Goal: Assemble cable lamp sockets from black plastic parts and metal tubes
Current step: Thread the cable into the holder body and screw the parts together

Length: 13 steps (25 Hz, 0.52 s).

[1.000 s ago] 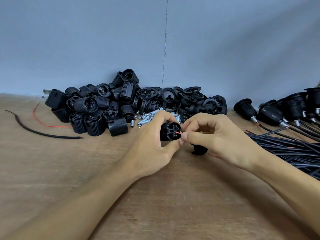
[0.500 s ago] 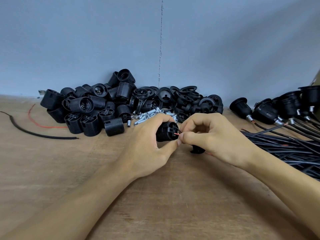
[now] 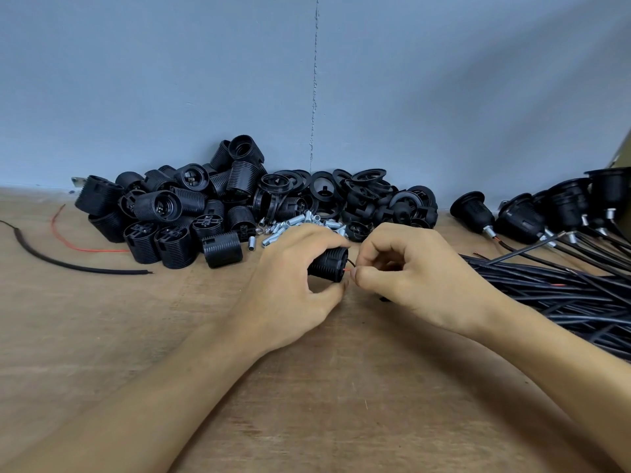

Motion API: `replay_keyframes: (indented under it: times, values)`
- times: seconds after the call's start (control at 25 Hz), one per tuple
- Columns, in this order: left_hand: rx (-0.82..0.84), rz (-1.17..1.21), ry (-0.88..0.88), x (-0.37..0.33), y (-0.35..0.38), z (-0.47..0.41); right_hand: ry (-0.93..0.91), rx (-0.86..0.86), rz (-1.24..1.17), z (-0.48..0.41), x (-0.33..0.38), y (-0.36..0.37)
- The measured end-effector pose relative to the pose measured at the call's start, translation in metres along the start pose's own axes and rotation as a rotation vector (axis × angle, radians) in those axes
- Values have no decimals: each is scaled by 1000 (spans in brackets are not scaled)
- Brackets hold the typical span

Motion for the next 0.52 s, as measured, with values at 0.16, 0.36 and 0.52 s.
replay_keyframes:
  times: [0.16, 0.36, 0.52]
  values:
    - [-13, 6, -39, 6, 0, -1, -69, -77, 52, 3, 2, -2]
    - [-21, 22, -115, 9, -2, 0, -193, -170, 123, 9, 8, -2]
    - [19, 29, -158, 14, 0, 1, -212, -192, 113, 12, 6, 1]
Point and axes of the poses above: each hand's wrist, its own z-axis away from the middle knuckle, its own y-axis out of the palm, x = y × z, the point moved 8 cm from there along -z, towards the middle knuckle, and after that the axes turned 4 degrees about -z, right-handed, at the moved point
